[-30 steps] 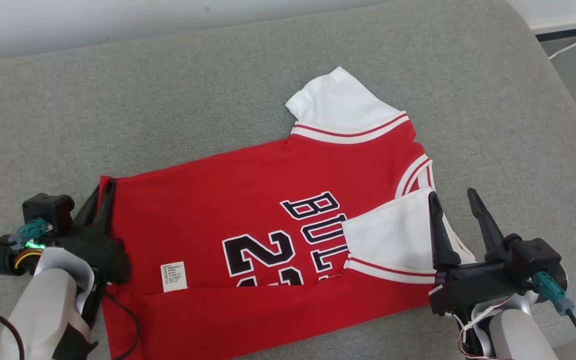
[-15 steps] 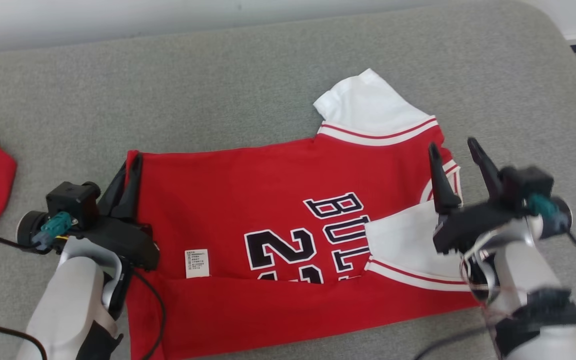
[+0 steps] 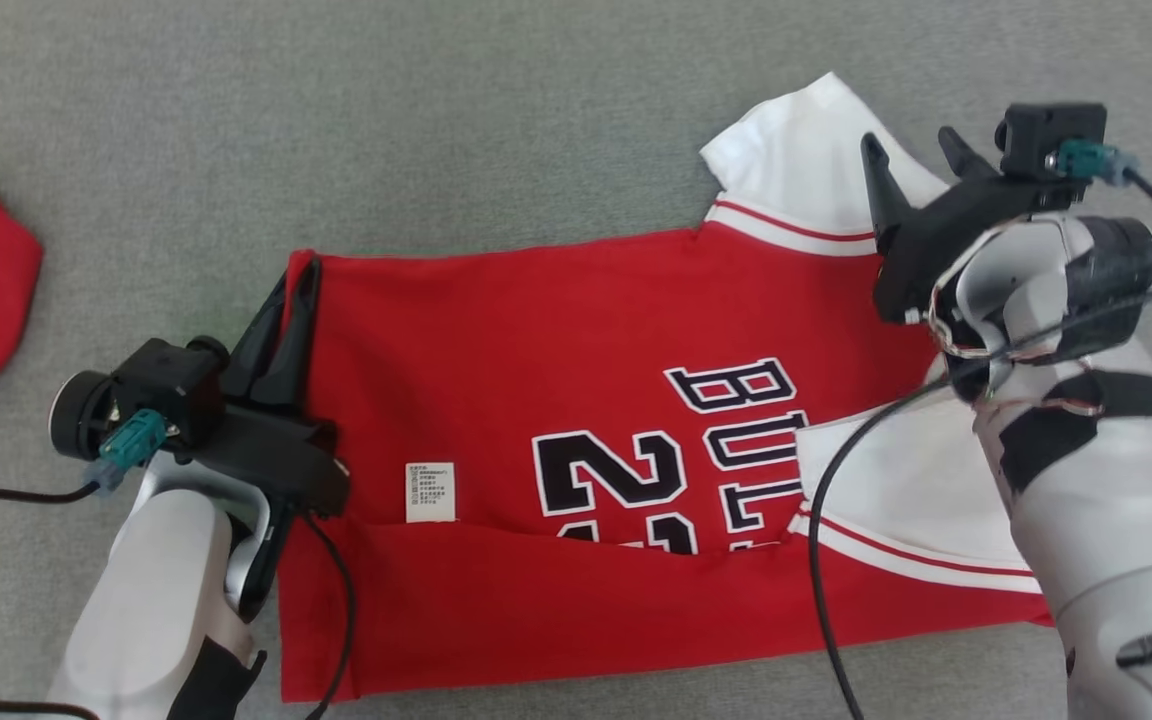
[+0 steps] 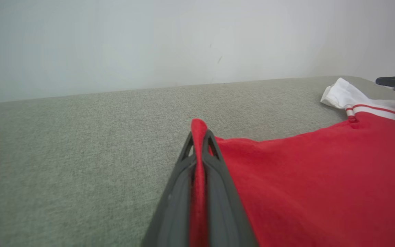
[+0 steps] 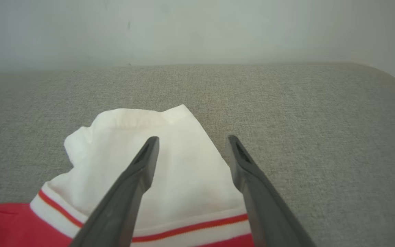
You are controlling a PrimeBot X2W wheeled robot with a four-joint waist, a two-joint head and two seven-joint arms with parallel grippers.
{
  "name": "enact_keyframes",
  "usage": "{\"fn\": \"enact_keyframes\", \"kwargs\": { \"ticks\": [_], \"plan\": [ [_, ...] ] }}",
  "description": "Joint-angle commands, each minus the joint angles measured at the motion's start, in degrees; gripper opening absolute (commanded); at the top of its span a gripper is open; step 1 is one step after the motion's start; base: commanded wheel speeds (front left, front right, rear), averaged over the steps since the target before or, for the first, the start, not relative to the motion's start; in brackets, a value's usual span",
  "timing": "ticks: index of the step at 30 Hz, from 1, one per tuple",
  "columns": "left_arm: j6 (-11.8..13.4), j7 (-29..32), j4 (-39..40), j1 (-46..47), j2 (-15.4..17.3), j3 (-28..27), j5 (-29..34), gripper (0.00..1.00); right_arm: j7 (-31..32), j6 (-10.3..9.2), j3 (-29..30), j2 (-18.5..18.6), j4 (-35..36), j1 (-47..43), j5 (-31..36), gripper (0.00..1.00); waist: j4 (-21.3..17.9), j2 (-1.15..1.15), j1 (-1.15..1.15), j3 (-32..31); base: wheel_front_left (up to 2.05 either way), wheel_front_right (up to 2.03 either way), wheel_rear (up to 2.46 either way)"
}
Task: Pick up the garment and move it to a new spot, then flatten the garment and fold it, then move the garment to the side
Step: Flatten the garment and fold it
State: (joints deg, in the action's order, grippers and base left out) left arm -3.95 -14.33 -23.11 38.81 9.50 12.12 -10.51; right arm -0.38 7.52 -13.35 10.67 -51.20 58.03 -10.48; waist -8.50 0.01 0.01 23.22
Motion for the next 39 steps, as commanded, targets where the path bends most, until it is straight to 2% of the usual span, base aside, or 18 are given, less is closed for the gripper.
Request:
{"fn": "enact_keyframes", "kwargs": {
  "ticks": [1,2,5,10,24,25,27,33,39],
  "plan": [
    [0.12,0.43,1.47,-0.68,0.10,0.55,0.60,0.00,-0.25,-0.06,0.37,-0.17,-2.91,2.66,-0.19,1.00,1.67,-0.01,-0.01,1.74,0.00,0.00,0.00],
    [0.12,0.43,1.47,-0.68,0.10,0.55,0.60,0.00,-0.25,-0.06,0.37,-0.17,-2.91,2.66,-0.19,1.00,1.67,-0.01,-0.01,1.74,0.00,0.00,0.00],
    [0.13,1.27,4.22,-0.42,-0.12,1.61,0.84,0.00,-1.11,-0.06,1.19,0.01,-9.25,8.22,0.48,1.00,3.11,-0.01,-0.01,3.47,0.00,0.00,0.00],
    [0.11,2.02,6.95,0.77,-0.74,3.11,1.49,0.00,-0.50,-0.06,2.50,2.14,-16.16,14.21,2.97,1.00,5.29,-0.01,-0.01,5.81,0.00,0.00,0.00],
    [0.54,2.41,10.25,1.07,-1.17,5.03,1.32,0.00,-0.48,-0.06,8.14,4.78,-22.01,18.87,8.92,1.00,8.13,-0.01,-0.01,8.32,0.00,0.00,0.00],
    [0.58,2.46,10.40,1.11,-1.14,5.12,1.26,0.00,-0.21,-0.06,8.60,4.83,-22.14,18.85,9.59,0.92,8.22,-0.01,-0.01,8.37,0.00,0.00,0.00],
    [0.65,2.53,10.70,1.19,-0.97,5.14,1.17,0.00,0.10,-0.06,9.58,4.62,-22.37,18.99,10.76,0.00,8.26,-0.01,-0.01,8.50,0.00,0.00,0.00],
    [1.11,2.34,10.56,0.53,-0.30,4.83,0.62,0.00,-3.19,-0.06,11.64,3.51,-22.26,19.15,13.66,0.00,7.25,-0.01,-0.01,7.70,0.00,0.00,0.00],
    [1.50,1.50,9.73,-1.58,0.24,4.37,-0.05,0.00,-9.90,-0.06,12.80,2.82,-21.72,17.39,14.73,0.00,5.43,-0.01,-0.01,4.59,0.00,0.00,0.00]
  ]
}}
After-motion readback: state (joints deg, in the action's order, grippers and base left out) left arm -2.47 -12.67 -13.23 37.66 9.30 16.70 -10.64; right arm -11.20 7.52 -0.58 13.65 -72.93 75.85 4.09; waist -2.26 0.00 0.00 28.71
